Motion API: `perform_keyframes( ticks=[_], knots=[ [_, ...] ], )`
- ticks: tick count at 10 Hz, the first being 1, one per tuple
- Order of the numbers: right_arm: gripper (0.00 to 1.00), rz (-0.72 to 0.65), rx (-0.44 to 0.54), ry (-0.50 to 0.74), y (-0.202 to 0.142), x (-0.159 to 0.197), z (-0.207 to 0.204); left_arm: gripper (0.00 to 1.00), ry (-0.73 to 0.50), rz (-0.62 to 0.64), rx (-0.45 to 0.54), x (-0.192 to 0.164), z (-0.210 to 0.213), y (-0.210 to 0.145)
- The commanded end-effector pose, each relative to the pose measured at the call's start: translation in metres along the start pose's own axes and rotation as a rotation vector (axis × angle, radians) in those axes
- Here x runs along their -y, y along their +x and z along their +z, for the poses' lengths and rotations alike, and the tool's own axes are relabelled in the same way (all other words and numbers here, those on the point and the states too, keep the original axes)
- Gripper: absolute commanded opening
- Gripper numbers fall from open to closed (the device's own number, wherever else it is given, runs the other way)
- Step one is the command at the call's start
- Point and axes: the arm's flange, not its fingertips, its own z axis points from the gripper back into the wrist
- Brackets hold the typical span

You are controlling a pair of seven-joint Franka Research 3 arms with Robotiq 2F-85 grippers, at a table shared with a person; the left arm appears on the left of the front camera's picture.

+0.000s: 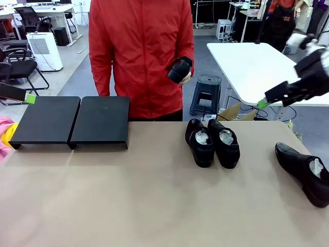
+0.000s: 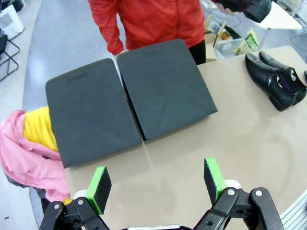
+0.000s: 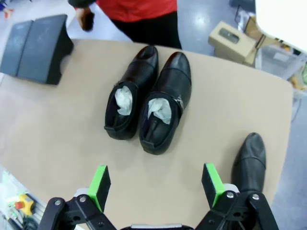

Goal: Organize the shoes by placing them on the stand.
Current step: Pick up one Shoe and place it in the middle of the table.

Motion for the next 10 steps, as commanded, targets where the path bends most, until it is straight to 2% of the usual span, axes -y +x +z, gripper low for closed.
perform_keyframes(
  ticks=[1, 3, 4, 6, 8, 10],
  knots=[
    [1.0, -0.004, -0.081, -0.057, 0.024, -0.019, -0.02, 1.0, -0.004, -0.003, 0.002, -0.002, 0.0, 0.0],
    [1.0, 0.001, -0.128, -0.108, 0.035, -0.035, -0.056, 1.0, -0.004, -0.003, 0.002, -0.002, 0.0, 0.0],
    [1.0, 0.014, -0.072, -0.032, 0.016, -0.024, -0.037, 1.0, -0.004, -0.003, 0.002, -0.002, 0.0, 0.0],
    [1.0, 0.014, -0.072, -0.032, 0.016, -0.024, -0.037, 1.0, -0.004, -0.003, 0.002, -0.002, 0.0, 0.0],
    [1.0, -0.002, -0.159, -0.12, 0.016, -0.042, -0.053, 1.0, -0.004, -0.003, 0.002, -0.002, 0.0, 0.0],
    [1.0, -0.024, -0.243, -0.237, 0.041, -0.059, -0.083, 1.0, -0.004, -0.003, 0.002, -0.002, 0.0, 0.0]
  ],
)
